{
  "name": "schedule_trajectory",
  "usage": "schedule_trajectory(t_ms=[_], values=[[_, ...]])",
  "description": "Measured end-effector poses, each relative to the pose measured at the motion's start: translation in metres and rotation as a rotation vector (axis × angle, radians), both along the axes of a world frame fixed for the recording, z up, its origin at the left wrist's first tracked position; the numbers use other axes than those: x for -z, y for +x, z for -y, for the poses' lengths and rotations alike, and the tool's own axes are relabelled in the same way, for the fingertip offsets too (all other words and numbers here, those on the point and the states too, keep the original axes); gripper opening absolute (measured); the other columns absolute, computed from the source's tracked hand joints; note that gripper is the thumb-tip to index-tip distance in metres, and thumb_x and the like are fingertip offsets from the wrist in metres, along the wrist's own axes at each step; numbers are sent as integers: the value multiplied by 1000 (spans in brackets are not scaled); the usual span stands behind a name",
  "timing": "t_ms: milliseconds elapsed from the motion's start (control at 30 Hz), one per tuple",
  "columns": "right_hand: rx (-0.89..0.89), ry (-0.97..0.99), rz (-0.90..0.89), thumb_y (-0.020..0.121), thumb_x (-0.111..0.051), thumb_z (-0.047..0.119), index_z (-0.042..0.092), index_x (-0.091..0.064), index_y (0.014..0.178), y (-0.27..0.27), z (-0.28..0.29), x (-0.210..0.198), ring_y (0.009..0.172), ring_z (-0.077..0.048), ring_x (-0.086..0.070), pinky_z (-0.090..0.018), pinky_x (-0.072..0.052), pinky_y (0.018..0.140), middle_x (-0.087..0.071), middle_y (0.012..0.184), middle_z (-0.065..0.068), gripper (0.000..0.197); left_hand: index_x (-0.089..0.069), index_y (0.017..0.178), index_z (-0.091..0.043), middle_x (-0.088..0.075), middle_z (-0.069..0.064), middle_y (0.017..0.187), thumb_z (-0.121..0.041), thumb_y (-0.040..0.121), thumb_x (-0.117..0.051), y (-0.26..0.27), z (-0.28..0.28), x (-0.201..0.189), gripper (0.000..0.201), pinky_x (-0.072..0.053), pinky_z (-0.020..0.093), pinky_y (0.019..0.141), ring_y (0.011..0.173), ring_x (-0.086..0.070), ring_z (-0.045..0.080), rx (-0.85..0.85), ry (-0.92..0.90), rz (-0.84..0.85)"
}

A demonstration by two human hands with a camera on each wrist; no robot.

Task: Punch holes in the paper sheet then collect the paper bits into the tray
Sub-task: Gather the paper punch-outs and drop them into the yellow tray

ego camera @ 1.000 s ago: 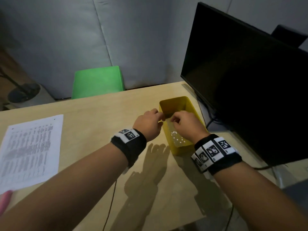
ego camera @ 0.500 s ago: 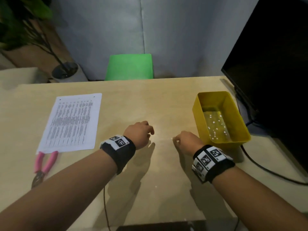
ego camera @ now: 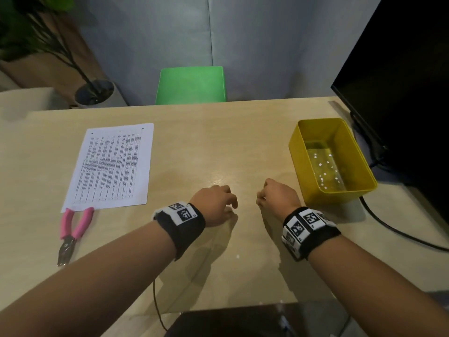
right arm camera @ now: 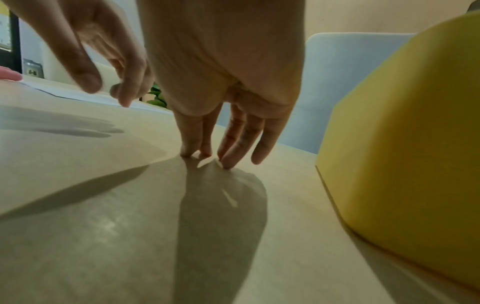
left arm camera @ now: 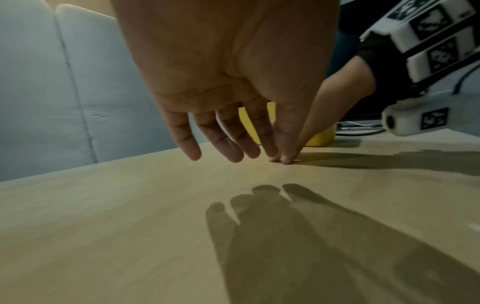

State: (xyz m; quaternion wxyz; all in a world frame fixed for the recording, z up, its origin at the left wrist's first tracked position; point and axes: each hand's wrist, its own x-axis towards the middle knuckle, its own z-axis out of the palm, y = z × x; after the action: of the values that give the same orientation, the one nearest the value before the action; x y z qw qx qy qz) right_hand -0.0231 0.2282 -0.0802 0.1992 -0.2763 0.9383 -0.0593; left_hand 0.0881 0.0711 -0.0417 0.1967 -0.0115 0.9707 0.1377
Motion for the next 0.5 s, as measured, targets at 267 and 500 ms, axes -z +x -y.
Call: schedule_trajectory(t_ms=[267,500], values=[[-47,-20,-53,89,-55,16,10,-69,92,10,4,-1,83,-25,-61,-33,-51,71,-58,99,-4,15,-60,101,-23,-58,-1,106,-62,73,-64,25,-34,5,48,-44,36,86,97,-52,21,263,-87,120],[-51,-71,-55,92,-52,17,11,-72,94,13,0,1,84,-25,-60,-35,-52,74,-58,100,-5,21,-57,110,-19,-57,4,113,-58,76,-64,34,-42,17,52,-37,41,97,105,-50,27,263,-150,96]])
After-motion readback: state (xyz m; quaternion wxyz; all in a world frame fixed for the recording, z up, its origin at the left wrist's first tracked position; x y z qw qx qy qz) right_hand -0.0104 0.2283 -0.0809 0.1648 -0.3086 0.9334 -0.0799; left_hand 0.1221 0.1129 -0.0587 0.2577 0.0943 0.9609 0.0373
